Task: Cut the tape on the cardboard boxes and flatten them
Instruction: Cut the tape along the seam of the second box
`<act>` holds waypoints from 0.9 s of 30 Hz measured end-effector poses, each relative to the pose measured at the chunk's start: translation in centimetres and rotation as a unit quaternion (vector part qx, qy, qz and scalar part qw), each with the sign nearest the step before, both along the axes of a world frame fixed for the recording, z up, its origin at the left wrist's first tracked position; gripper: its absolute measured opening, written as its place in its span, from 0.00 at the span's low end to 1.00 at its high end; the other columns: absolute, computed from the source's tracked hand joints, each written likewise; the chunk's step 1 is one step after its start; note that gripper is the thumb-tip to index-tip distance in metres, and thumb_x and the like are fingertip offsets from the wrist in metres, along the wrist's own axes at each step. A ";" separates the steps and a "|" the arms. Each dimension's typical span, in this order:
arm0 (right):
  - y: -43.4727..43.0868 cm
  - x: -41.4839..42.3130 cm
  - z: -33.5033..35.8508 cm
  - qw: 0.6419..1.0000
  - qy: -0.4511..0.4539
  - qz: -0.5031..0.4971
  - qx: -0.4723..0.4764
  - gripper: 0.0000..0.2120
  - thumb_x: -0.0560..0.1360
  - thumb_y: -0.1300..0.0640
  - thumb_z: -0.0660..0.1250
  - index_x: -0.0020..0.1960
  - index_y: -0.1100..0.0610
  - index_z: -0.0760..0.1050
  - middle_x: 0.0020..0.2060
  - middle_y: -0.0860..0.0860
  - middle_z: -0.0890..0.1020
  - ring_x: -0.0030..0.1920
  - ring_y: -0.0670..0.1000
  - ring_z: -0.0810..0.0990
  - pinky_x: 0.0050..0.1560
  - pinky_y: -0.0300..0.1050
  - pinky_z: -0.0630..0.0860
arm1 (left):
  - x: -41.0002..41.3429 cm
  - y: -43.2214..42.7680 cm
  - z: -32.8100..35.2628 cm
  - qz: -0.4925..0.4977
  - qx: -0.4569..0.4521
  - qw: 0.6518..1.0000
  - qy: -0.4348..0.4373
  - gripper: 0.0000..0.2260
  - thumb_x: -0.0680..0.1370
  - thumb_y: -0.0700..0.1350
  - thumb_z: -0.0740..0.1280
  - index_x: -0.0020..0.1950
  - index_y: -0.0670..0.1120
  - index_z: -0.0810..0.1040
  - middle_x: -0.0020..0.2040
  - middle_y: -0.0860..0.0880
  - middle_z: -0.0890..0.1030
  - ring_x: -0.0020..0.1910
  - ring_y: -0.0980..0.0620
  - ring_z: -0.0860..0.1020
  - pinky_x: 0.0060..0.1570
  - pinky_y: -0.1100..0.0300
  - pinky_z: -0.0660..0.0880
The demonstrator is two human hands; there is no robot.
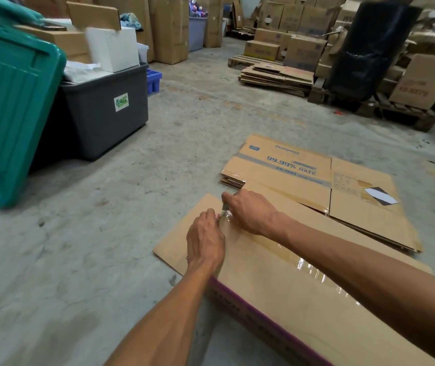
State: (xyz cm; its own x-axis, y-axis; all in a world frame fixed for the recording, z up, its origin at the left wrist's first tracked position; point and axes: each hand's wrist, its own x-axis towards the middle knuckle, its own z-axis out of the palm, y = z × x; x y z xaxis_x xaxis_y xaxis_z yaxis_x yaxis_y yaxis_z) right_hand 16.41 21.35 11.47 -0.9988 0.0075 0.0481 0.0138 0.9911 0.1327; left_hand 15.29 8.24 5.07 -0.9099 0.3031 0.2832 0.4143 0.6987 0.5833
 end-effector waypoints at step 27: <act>1.8 2.5 -0.9 1.000 0.002 0.017 0.024 0.06 0.78 0.59 0.58 0.50 0.54 0.73 0.39 0.57 0.81 0.37 0.63 0.78 0.32 0.49 0.70 | -0.1 0.3 -0.2 0.018 -0.030 0.999 0.005 0.09 0.84 0.44 0.55 0.50 0.45 0.73 0.45 0.46 0.79 0.37 0.50 0.70 0.37 0.57 0.63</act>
State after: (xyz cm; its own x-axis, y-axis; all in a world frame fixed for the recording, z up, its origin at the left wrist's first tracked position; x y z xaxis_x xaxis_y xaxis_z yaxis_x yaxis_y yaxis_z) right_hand 18.91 23.18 10.61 -0.9982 -0.0289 0.0521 -0.0191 0.9834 0.1804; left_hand 15.16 8.51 4.91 -0.9173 0.2876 0.2754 0.3948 0.7464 0.5357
